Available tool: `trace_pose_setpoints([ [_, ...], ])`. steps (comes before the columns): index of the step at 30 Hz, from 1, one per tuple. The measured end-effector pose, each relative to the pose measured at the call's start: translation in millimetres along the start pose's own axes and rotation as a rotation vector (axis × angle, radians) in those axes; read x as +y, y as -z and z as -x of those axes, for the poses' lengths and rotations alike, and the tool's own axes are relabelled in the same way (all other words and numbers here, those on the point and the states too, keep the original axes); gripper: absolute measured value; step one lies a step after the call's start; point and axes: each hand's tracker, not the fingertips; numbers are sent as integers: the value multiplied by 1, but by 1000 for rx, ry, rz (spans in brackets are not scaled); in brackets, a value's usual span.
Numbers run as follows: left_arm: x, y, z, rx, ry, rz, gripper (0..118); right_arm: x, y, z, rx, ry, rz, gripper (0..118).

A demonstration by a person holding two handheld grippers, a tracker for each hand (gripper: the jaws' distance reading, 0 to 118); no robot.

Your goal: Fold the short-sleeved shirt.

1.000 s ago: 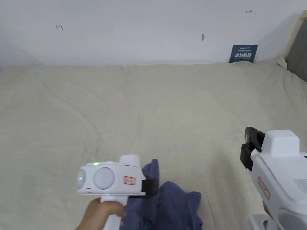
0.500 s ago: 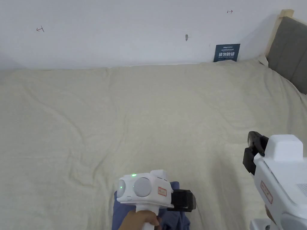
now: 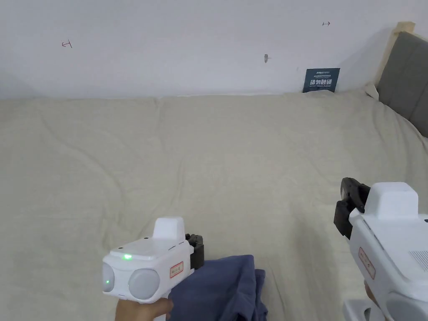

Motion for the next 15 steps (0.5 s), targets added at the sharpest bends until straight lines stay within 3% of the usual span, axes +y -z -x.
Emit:
trace_pose_setpoints([
  [5,-24,16,-1,19,5,27,0,-1,0,3,7,-3,4,2],
  [15,-71,78,-61,-60,19,167,0,-8,3,-8,-16,3,28,2],
])
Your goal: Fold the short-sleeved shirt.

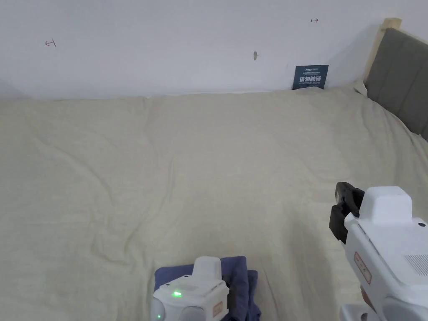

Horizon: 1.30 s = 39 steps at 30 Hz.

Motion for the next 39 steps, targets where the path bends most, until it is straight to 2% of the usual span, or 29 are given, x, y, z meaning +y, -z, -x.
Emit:
trace_pose_setpoints([
  [3,-9,21,-16,-18,9,35,0,-4,3,-7,-18,4,11,2],
  [6,-27,48,-27,52,65,110,0,-8,4,-13,-31,9,25,2],
  [8,-33,46,-29,59,60,20,0,-10,3,-16,-37,9,30,2],
  [14,-31,35,-35,72,121,20,0,-11,1,-18,-48,12,38,2],
  [20,10,-28,-30,22,108,-201,0,3,-8,-8,-31,6,3,2],
  [24,49,-87,-17,59,113,-382,0,14,-15,4,-13,5,-38,2],
  [31,94,-166,26,231,148,-615,0,33,-19,29,31,-8,-97,2],
  [39,104,-219,79,402,147,-738,0,45,-20,55,68,-19,-149,2],
])
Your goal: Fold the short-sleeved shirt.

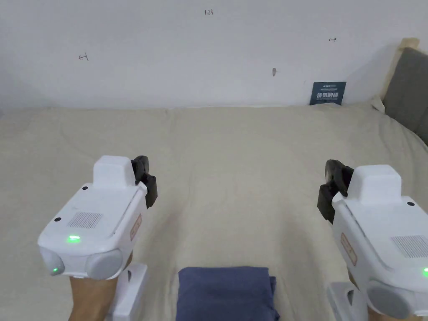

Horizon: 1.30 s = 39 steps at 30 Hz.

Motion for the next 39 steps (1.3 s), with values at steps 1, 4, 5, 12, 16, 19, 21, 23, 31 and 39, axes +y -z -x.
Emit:
trace_pose_setpoints([
  [1,0,0,7,15,10,-1,0,1,0,3,2,-3,-4,2],
  [4,0,-8,28,45,-23,-11,0,1,1,10,9,-9,-18,2],
  [5,-1,-10,32,56,-38,-18,0,2,1,11,10,-11,-22,2],
  [12,-7,-21,49,104,-35,-10,0,2,4,18,25,-6,-30,2],
  [16,-9,-22,49,106,-43,0,0,2,5,22,32,-11,-26,2],
  [19,-11,-22,47,109,-44,1,0,1,7,23,36,-12,-22,2],
  [21,-12,-22,48,106,-53,5,0,0,8,24,38,-10,-18,2],
  [23,-13,-22,47,105,-53,7,0,-4,11,25,42,-9,-12,2],
  [31,-17,-22,47,101,-70,23,0,-53,31,39,102,17,125,2],
  [39,-29,-21,49,102,-93,68,0,-156,51,71,194,-45,351,2],
])
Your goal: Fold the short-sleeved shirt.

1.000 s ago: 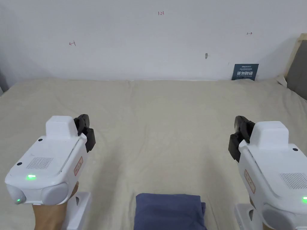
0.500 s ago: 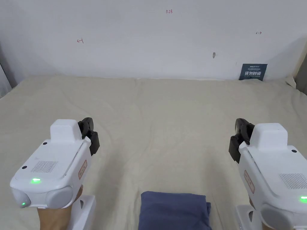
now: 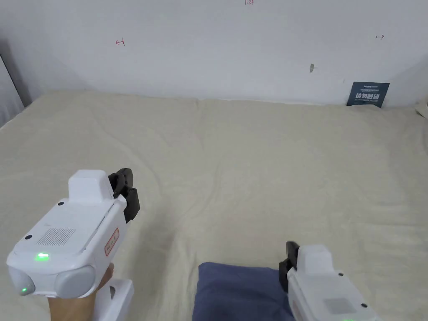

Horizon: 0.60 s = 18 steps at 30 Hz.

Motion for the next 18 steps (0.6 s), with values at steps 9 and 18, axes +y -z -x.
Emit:
trace_pose_setpoints([
  [9,-37,11,4,-107,-168,203,0,-86,48,22,74,-23,203,2],
  [18,-94,44,-3,-230,-404,557,82,-112,52,15,84,49,173,1],
])
